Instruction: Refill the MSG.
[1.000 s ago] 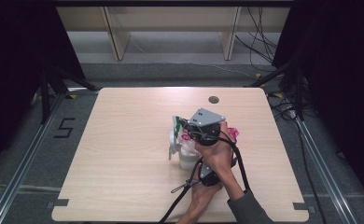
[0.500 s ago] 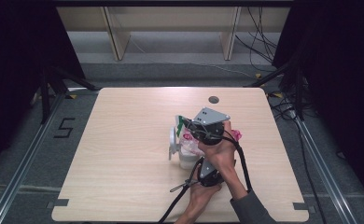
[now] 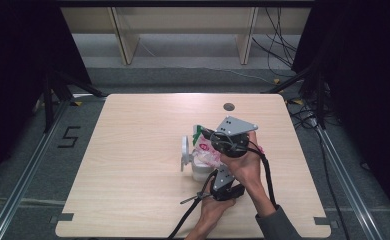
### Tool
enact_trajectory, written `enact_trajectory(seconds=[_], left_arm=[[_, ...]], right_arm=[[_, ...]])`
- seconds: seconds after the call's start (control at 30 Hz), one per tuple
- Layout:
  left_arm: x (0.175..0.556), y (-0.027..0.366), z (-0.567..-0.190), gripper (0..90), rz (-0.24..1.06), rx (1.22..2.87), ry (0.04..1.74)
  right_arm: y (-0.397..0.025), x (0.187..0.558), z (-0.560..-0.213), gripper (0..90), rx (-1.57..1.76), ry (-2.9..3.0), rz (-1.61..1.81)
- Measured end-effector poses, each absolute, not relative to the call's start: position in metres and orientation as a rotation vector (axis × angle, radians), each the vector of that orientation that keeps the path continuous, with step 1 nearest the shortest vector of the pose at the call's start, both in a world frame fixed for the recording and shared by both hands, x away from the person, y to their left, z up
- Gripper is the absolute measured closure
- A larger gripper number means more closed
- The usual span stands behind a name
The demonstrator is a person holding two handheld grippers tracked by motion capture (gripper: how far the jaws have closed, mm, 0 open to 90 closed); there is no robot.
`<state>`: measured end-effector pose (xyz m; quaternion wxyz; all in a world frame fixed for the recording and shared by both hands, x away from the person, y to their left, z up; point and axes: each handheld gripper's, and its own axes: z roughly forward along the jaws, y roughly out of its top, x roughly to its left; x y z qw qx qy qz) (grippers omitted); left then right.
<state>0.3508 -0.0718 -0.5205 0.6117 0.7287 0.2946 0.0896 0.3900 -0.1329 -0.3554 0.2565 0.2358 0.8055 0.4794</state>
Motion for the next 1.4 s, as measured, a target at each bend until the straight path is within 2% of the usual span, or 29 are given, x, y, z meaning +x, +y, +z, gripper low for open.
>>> enact_trajectory(seconds=[0.27, 0.3, 0.63, 0.9, 1.0, 1.27, 1.4], left_arm=[[0.347, -0.073, -0.520, 65.6, 0.170, 1.687, 0.678], [0.348, -0.070, -0.519, 64.8, 0.242, 1.703, 0.687], [0.346, -0.062, -0.517, 54.5, 0.248, 1.764, 0.697], [0.346, -0.055, -0.518, 49.1, 0.221, 1.790, 0.714], [0.345, -0.053, -0.519, 44.3, 0.193, 1.799, 0.733], [0.334, -0.032, -0.512, 38.2, 0.154, 1.737, 0.771], [0.334, -0.021, -0.512, 39.7, 0.167, 1.720, 0.781]], right_arm=[[-0.155, 0.383, -0.349, 90.0, 0.633, 2.165, 1.352], [-0.160, 0.382, -0.347, 90.0, 0.632, 2.159, 1.365], [-0.185, 0.377, -0.344, 90.0, 0.679, 2.133, 1.479], [-0.198, 0.372, -0.347, 90.0, 0.733, 2.120, 1.532], [-0.206, 0.373, -0.349, 90.0, 0.742, 2.123, 1.559], [-0.220, 0.372, -0.355, 90.0, 0.780, 2.096, 1.634], [-0.222, 0.368, -0.357, 90.0, 0.801, 2.088, 1.648]])
